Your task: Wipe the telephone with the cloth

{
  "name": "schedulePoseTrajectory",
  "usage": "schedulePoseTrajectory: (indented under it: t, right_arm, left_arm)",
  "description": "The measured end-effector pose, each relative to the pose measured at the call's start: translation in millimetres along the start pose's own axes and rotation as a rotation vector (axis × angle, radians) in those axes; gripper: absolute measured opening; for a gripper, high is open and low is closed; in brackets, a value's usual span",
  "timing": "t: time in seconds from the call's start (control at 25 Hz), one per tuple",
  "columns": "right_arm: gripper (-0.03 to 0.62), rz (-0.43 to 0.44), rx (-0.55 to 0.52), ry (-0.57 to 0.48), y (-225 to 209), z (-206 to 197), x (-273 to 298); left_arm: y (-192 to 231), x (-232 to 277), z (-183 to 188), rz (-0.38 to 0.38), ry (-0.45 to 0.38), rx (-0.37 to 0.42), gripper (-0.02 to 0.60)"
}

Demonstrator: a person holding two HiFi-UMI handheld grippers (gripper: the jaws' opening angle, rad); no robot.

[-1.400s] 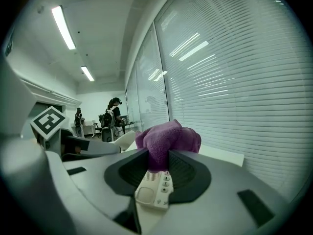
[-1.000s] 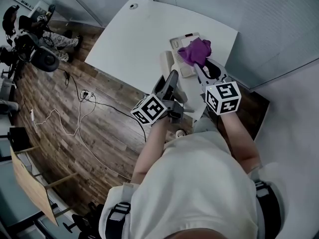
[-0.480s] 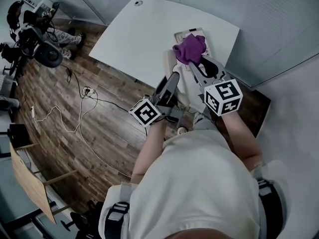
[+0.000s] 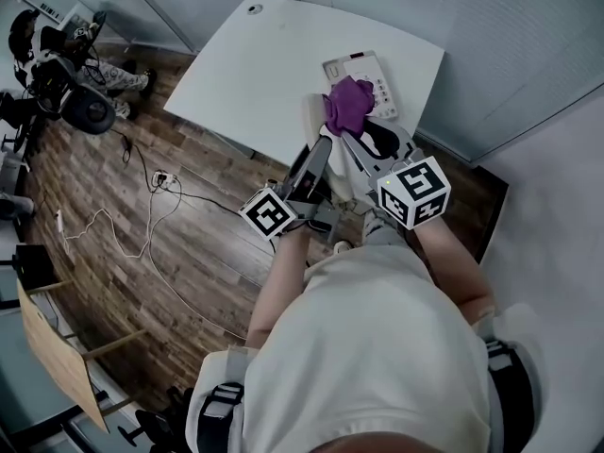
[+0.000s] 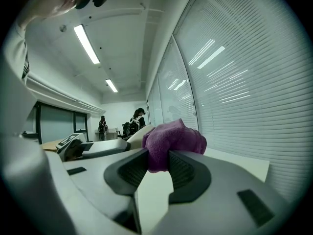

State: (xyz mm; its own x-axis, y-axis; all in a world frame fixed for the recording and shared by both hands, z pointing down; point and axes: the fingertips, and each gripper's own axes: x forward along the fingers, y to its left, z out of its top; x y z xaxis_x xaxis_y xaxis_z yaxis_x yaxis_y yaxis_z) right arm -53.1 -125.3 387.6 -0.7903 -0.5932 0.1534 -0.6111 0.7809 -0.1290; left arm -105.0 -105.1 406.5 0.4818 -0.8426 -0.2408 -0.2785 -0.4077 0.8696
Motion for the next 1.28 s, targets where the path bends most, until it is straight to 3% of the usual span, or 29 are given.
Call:
schedulePoseTrajectory:
  t: [0.44,1.28]
  right_arm:
    - [0.129,0.047,0.014,0.024,16,-8,-6]
    - [0.127,0.213,0.028,0.089,42,-26,-16]
  left_arm:
    - [-3,4,4,-0.012,-0.014,-0.025,0.229]
    - [-9,5,2,-0.025,-0.021,-0.027,0.229]
